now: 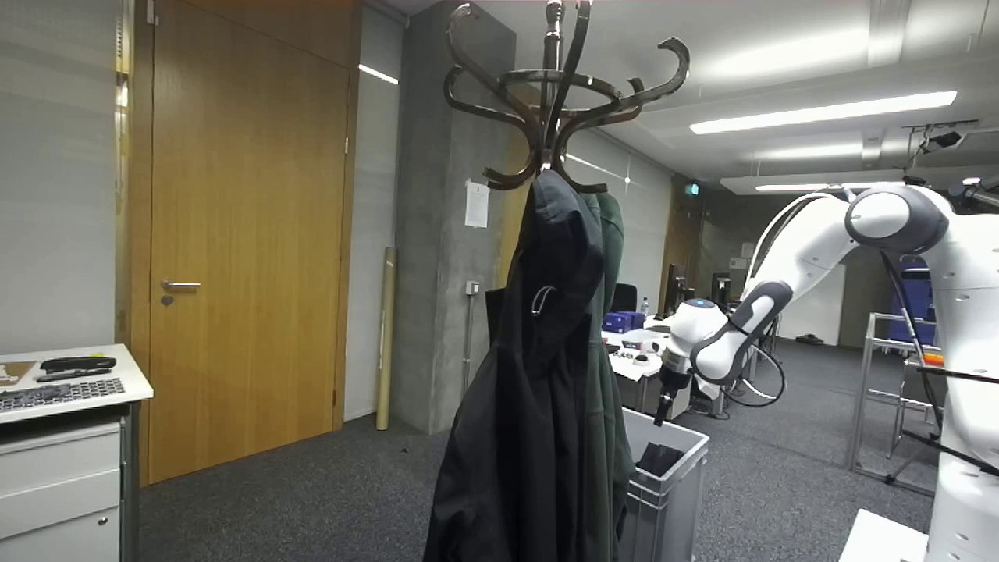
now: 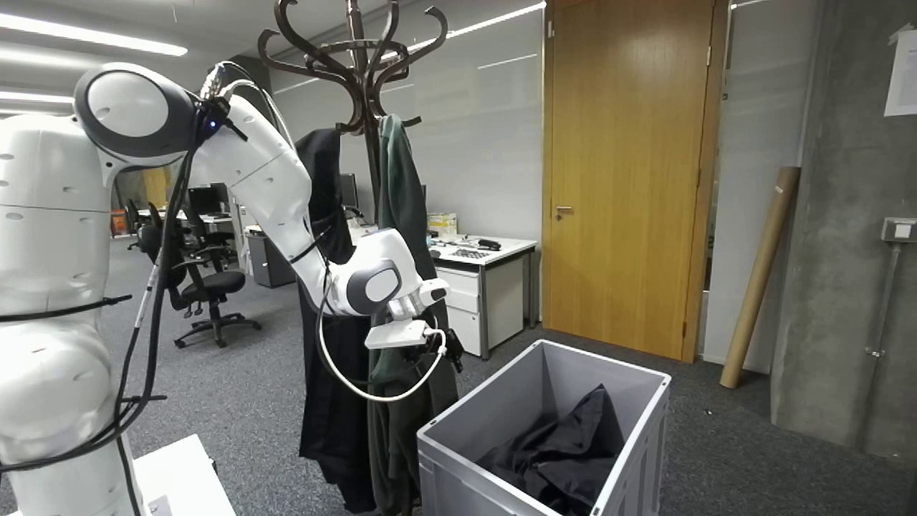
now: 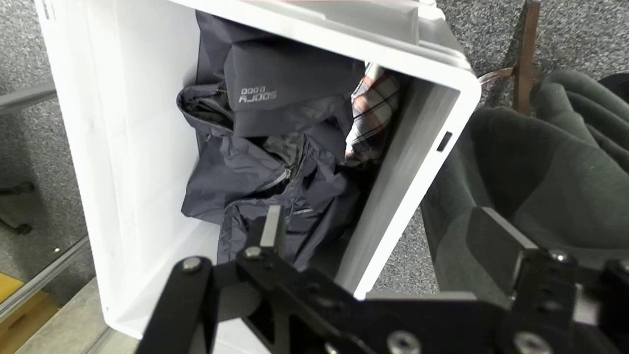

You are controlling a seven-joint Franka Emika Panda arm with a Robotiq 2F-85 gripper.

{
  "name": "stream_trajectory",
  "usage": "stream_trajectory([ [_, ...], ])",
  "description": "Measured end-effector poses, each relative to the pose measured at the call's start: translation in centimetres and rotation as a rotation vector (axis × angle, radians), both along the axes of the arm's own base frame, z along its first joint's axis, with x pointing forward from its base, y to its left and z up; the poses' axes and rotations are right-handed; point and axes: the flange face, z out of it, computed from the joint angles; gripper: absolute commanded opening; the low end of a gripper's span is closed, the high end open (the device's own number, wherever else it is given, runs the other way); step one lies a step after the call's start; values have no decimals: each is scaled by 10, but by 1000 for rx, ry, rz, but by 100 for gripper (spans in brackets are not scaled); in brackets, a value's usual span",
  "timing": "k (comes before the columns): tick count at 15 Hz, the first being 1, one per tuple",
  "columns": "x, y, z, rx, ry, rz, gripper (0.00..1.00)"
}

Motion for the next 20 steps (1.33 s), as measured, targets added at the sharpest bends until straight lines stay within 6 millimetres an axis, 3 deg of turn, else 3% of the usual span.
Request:
stream_trajectory([
  [9, -78, -33, 38, 51, 26, -119, 100],
  [14, -125, -24, 59, 167, -41, -200, 100],
  [20, -127, -8, 104, 263, -120, -178, 100],
])
